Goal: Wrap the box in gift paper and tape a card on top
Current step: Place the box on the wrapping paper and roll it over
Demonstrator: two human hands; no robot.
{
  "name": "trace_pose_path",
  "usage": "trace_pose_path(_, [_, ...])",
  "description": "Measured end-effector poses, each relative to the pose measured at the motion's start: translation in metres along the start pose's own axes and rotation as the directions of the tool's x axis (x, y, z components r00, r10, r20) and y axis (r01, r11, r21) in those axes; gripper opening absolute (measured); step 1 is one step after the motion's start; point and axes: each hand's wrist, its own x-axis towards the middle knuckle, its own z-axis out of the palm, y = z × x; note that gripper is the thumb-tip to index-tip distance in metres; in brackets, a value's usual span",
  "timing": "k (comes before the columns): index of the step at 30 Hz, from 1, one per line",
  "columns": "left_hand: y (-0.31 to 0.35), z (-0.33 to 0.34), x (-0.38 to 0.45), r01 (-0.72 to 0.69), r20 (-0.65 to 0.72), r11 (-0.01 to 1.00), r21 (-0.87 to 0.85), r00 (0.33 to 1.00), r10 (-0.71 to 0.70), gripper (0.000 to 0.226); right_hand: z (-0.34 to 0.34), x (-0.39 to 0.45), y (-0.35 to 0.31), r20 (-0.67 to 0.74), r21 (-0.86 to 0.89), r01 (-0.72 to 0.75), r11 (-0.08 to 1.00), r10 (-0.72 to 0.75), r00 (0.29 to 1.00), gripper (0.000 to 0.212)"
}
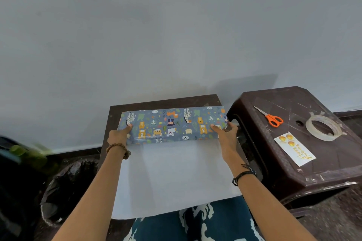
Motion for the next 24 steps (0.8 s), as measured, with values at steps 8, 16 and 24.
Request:
trace_pose_path(8, [-0.004,0.005,-0.007,-0.024,-0.083,1.0,0.019,0.996,0.026,0.036,0.001,0.008,-0.004,-0.002,0.05,-0.041,0.998,0.041,0.999,0.074])
trace_pose_path(16, [-0.008,0.001,-0.007,-0.019,-0.096,1.0,0.014,0.995,0.021,0.043,0.007,0.021,-0.014,0.084,0.01,-0.06,0.998,0.059,0.995,0.07])
trace_pose_path(24, [-0.003,0.001,-0.015,-0.058,-0.113,0.998,0.026,0.992,0.061,0.047,0.006,0.018,-0.014,0.112,0.033,-0.039,0.999,0.035,0.993,0.067])
